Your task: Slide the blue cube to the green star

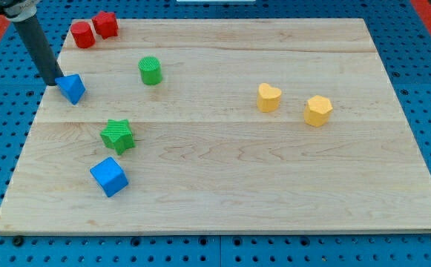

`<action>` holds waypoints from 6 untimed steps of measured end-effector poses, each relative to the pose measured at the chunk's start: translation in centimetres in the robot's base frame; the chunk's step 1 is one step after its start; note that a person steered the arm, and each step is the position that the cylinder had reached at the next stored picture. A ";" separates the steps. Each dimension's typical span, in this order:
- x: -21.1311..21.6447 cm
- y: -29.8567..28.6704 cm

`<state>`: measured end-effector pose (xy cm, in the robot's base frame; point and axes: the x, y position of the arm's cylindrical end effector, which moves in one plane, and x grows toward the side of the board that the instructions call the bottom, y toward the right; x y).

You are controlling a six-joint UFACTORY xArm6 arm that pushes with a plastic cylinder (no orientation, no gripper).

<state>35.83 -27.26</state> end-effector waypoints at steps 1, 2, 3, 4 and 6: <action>0.0 0.0; -0.2 0.4; -1.6 4.7; 0.6 12.2; 15.3 25.0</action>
